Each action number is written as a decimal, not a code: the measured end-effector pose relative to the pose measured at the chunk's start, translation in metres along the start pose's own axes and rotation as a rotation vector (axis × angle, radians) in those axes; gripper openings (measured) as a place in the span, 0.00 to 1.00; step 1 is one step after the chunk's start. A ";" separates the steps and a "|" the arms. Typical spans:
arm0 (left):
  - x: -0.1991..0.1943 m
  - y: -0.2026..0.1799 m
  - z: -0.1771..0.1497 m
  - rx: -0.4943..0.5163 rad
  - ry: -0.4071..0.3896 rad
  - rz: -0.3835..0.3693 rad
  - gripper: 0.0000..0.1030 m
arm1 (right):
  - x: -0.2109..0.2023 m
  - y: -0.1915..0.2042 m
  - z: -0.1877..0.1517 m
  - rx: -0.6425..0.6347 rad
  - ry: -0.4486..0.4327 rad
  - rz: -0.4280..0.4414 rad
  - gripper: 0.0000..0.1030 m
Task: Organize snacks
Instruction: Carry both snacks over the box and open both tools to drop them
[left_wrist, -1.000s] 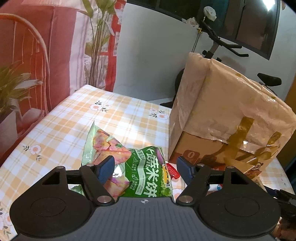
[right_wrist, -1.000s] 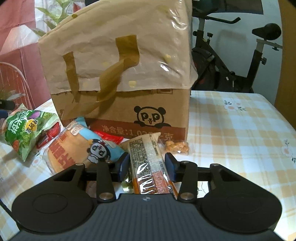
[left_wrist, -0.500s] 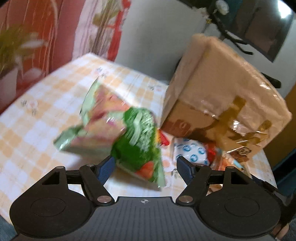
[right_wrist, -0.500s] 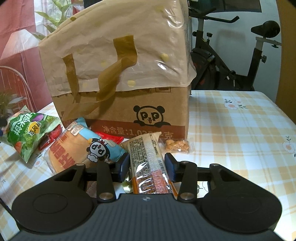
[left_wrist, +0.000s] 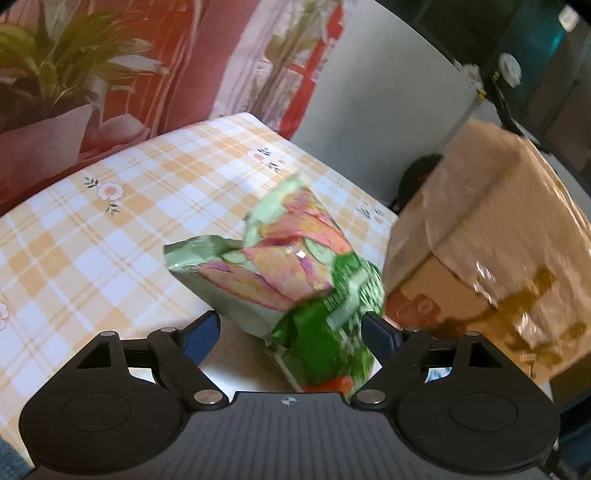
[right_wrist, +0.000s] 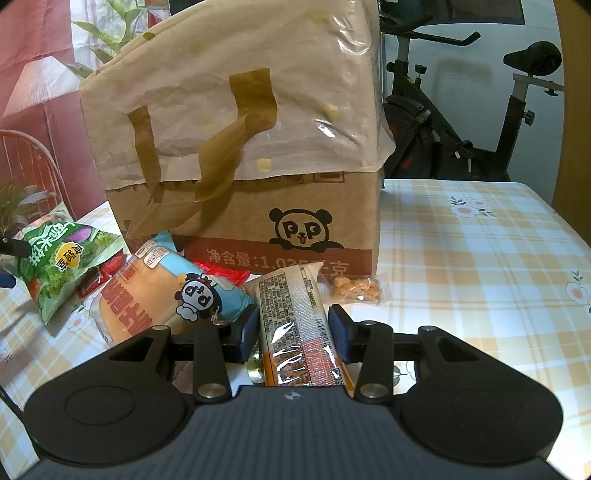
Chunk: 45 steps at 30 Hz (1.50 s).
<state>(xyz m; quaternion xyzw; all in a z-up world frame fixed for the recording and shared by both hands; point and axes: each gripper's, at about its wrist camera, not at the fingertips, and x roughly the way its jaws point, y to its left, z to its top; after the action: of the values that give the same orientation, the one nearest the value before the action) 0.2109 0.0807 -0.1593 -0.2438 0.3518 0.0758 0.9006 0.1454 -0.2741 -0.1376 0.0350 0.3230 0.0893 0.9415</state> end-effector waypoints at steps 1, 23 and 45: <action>0.001 0.002 0.003 -0.023 -0.010 -0.010 0.83 | 0.000 0.000 0.000 0.000 0.001 0.000 0.42; 0.061 -0.006 0.029 -0.032 -0.049 -0.014 0.86 | 0.008 0.001 0.001 0.001 0.042 0.009 0.42; -0.028 -0.037 0.012 0.239 -0.152 -0.147 0.61 | 0.008 0.001 0.000 -0.004 0.038 0.010 0.40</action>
<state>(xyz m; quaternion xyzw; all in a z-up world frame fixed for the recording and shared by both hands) 0.2083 0.0551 -0.1187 -0.1534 0.2704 -0.0145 0.9503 0.1518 -0.2716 -0.1426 0.0332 0.3403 0.0954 0.9349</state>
